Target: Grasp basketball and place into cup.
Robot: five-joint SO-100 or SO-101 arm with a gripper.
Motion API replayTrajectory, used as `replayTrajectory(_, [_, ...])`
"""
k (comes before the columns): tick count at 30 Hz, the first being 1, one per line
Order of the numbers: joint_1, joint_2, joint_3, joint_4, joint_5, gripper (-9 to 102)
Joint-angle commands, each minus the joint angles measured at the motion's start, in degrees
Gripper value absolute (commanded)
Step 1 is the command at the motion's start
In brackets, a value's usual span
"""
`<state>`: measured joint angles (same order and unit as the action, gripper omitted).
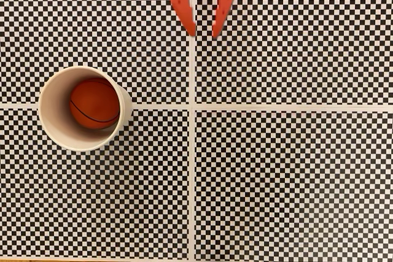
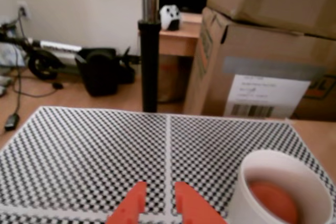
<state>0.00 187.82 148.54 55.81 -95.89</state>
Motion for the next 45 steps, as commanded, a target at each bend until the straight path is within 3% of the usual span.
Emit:
replayTrajectory(1, [-0.09,0.62,8.53,-2.11,2.29,-1])
replayTrajectory(9, [2.72,0.62,23.82,-4.22,3.25,-1])
replayTrajectory(25, [2.37,0.62,33.31,-3.87,0.97,-1])
replayTrajectory(45, [1.67,0.7,33.31,16.79,6.94,0])
